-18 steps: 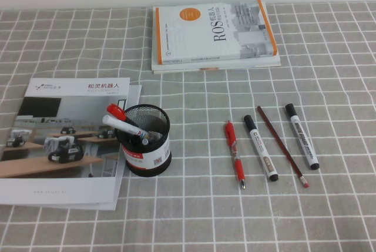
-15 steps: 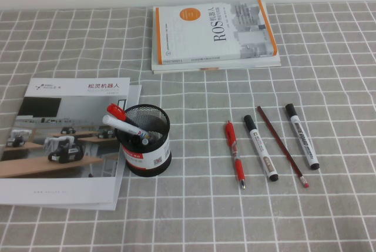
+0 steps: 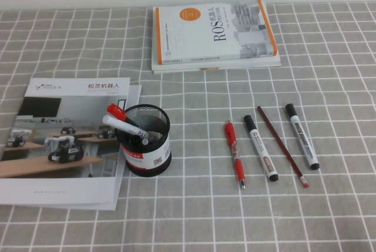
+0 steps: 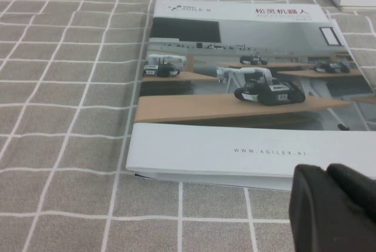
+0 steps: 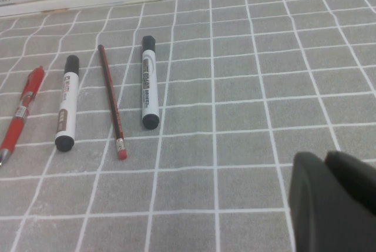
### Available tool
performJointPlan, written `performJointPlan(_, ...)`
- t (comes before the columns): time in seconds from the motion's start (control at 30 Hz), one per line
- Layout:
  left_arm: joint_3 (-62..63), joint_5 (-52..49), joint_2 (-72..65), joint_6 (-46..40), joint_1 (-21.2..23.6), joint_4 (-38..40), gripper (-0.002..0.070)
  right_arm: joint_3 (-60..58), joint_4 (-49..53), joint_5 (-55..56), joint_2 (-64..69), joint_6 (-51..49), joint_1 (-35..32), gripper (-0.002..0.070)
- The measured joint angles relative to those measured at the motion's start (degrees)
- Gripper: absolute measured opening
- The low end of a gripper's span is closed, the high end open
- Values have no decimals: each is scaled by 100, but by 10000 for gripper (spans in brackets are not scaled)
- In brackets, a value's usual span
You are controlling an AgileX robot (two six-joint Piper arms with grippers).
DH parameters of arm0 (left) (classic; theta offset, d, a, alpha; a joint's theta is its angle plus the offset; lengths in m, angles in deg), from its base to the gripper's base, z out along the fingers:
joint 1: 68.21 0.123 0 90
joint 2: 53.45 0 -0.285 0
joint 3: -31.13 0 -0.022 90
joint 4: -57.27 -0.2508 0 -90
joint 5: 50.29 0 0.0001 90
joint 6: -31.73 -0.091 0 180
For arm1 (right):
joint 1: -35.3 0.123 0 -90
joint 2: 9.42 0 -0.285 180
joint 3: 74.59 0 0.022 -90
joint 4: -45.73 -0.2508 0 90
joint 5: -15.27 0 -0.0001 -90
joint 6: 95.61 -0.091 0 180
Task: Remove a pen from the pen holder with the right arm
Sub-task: 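Take a marker out of the pen holder and lay it on the table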
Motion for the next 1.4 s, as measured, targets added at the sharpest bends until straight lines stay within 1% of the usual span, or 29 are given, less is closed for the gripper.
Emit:
performJointPlan(0.7, 0, 0, 0, 0, 0, 0, -3, 0, -56, 13, 0, 0, 0, -13)
performJointPlan(0.87, 0, 0, 0, 0, 0, 0, -3, 0, -883, 409, 0, 0, 0, -13)
performJointPlan(1.03, 0, 0, 0, 0, 0, 0, -3, 0, -1378, 800, 0, 0, 0, -13)
performJointPlan(1.1, 0, 0, 0, 0, 0, 0, -3, 0, -1804, 908, 0, 0, 0, -13)
performJointPlan(1.17, 0, 0, 0, 0, 0, 0, -3, 0, -2545, 958, 0, 0, 0, -13)
performJointPlan(1.27, 0, 0, 0, 0, 0, 0, -3, 0, -3356, 1044, 0, 0, 0, -13)
performJointPlan(1.4, 0, 0, 0, 0, 0, 0, -3, 0, -3636, 1109, 0, 149, 0, -13)
